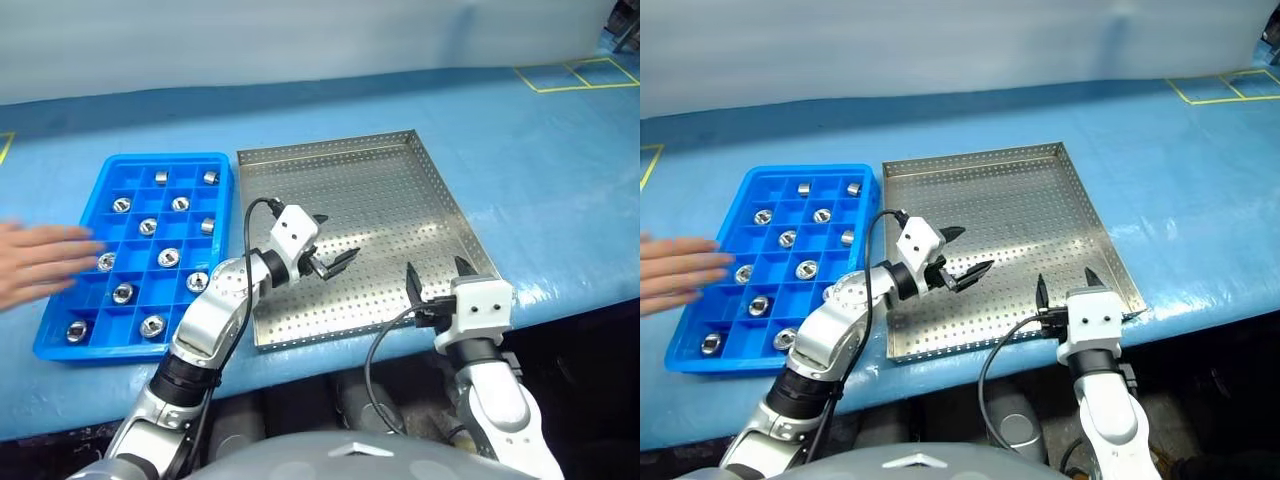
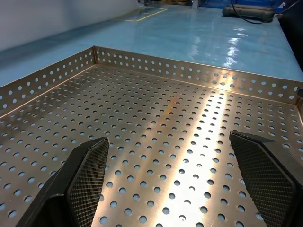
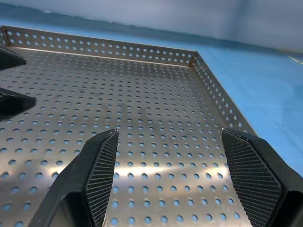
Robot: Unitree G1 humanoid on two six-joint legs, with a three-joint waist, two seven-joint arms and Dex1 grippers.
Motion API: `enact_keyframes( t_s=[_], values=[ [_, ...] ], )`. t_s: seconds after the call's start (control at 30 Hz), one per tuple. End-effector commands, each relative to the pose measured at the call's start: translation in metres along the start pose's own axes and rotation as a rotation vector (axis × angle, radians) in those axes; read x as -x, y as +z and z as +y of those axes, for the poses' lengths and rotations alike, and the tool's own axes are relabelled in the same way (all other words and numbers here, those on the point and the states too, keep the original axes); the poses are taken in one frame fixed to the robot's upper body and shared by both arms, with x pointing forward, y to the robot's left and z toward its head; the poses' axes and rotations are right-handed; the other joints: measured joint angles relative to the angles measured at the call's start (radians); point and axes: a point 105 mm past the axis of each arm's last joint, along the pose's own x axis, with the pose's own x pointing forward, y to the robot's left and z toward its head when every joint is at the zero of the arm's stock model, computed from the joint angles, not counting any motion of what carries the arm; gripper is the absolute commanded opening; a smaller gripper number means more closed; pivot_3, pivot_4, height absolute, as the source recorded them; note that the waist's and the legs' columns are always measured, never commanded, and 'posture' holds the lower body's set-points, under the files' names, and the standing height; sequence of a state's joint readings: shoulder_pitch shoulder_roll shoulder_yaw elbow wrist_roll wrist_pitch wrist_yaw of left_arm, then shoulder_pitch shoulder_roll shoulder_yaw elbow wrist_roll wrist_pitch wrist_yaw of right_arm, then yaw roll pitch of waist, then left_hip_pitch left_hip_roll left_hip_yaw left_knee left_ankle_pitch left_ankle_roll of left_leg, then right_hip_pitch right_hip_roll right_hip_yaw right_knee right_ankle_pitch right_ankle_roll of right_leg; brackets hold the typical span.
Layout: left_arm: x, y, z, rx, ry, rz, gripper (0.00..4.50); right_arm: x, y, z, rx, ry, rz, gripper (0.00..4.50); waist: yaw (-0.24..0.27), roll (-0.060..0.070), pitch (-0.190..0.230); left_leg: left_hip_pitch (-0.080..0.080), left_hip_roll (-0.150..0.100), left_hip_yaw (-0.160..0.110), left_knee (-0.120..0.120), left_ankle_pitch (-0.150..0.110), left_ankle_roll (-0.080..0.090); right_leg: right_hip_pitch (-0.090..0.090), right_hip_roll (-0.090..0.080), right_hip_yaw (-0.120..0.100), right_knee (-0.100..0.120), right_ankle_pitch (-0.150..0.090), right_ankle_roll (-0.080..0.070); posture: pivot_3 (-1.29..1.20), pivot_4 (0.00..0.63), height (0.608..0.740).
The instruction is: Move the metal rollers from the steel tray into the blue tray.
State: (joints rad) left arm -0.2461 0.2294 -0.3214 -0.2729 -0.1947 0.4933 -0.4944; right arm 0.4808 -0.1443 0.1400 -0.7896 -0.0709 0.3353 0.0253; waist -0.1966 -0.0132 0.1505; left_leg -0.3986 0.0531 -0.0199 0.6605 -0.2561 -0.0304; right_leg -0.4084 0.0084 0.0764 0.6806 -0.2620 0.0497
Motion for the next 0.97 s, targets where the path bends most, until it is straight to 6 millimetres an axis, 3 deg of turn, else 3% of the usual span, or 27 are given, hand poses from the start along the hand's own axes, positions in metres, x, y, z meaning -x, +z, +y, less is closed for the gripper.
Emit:
enact_keyframes(
  t_s=[0.03,0.57,0.97],
  values=[
    [0.002,0.011,0.001,-0.057,0.021,-0.035,4.47,-0.006,0.01,0.007,-0.004,0.041,-0.063,3.65,0.007,0.0,0.0,0.0,0.0,0.0,0.0,0.0,0.0,0.0,0.0,0.0,0.0,0.0,0.0,-0.18,0.15,0.74],
    [0.007,0.01,-0.005,-0.054,0.042,-0.034,4.47,-0.025,0.012,0.024,-0.028,0.136,-0.111,3.65,0.106,0.0,0.0,0.0,0.0,0.001,0.0,0.0,0.0,0.0,0.0,0.0,0.0,0.0,0.0,-0.09,0.15,0.74],
    [0.001,0.015,-0.013,-0.058,-0.007,-0.056,4.47,-0.022,0.012,0.021,-0.022,0.118,-0.111,3.65,0.118,0.0,0.0,0.0,0.0,0.001,0.0,0.0,0.0,0.0,0.0,0.0,0.0,0.0,0.0,-0.13,0.15,0.74]
  ],
)
